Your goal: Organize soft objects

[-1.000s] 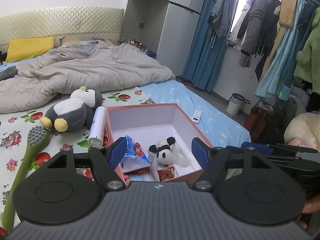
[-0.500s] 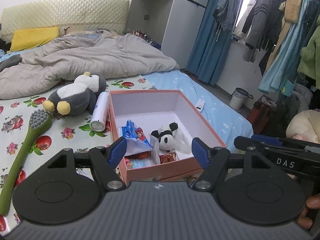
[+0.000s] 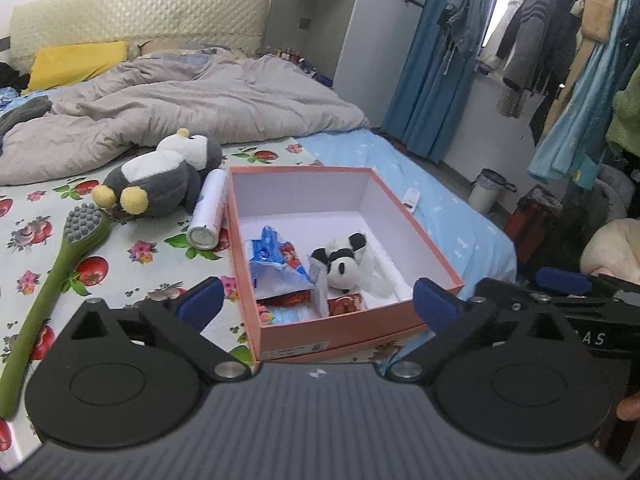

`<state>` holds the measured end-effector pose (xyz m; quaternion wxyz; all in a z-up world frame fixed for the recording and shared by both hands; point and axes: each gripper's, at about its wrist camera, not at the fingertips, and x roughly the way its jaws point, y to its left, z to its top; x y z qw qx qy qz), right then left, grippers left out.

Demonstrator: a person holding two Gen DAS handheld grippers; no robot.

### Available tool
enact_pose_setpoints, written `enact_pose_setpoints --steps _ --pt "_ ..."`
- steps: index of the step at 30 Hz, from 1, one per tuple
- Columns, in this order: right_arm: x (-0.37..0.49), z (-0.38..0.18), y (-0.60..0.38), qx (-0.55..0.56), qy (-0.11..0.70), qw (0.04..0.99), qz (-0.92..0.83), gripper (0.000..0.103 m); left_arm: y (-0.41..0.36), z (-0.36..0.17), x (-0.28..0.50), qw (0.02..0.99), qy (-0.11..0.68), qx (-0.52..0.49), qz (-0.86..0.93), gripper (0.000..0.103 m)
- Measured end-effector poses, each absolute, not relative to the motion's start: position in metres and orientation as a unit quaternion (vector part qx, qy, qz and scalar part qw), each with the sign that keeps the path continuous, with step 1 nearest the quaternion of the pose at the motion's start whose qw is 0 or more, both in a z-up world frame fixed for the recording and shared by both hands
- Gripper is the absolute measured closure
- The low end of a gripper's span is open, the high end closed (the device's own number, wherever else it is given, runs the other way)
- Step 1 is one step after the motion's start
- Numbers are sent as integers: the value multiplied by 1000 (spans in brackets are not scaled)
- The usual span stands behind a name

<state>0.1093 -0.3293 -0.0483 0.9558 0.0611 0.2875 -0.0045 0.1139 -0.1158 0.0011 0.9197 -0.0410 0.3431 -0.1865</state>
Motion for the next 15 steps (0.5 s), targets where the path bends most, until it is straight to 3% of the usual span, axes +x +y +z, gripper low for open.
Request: enact_pose_setpoints --steps 15 --pt "107 -48 -334 72 280 957 -2 0 -120 -1 115 921 352 -29 -161 0"
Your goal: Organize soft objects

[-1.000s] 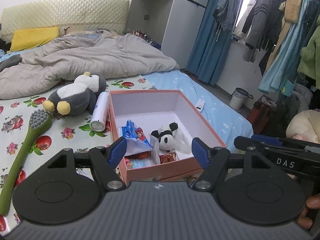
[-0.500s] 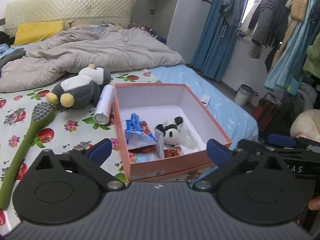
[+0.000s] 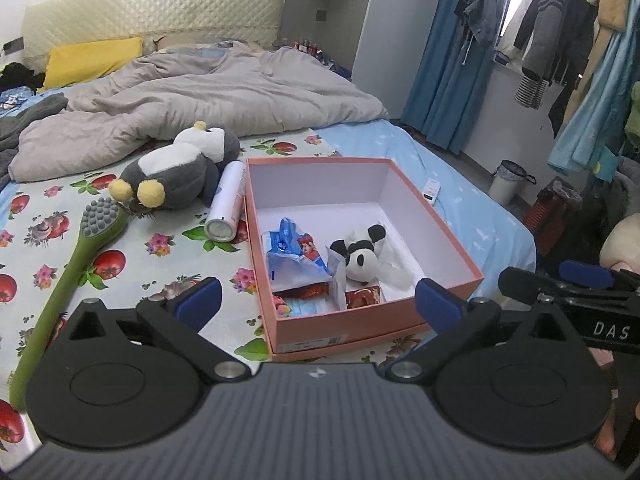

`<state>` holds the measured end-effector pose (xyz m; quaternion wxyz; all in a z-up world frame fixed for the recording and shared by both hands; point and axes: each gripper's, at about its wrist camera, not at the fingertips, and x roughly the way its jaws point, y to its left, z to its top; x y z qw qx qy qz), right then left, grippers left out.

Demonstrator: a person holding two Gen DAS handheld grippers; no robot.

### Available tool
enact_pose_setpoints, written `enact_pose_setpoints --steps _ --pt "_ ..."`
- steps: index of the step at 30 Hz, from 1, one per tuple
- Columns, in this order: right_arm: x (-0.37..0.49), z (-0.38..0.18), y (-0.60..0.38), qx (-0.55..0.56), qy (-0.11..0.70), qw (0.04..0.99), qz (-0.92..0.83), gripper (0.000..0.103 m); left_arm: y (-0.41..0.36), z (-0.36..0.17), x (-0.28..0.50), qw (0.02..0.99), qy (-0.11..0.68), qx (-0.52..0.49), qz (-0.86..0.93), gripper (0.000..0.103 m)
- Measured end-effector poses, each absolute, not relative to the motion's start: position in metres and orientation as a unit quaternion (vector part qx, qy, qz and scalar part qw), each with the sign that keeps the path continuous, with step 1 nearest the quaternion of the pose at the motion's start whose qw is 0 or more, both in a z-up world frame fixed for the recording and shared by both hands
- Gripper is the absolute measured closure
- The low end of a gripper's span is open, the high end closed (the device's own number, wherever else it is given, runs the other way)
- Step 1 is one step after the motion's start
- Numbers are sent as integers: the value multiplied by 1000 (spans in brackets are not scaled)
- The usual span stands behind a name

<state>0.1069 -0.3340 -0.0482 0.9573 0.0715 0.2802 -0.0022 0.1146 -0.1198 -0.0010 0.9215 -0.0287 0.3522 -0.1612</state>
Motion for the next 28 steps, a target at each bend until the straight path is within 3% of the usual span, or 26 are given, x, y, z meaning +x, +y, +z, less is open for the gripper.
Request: enact_pose_setpoints --steps 28 --pt "107 -48 -333 70 281 957 0 0 -116 -2 113 923 347 -39 -162 0"
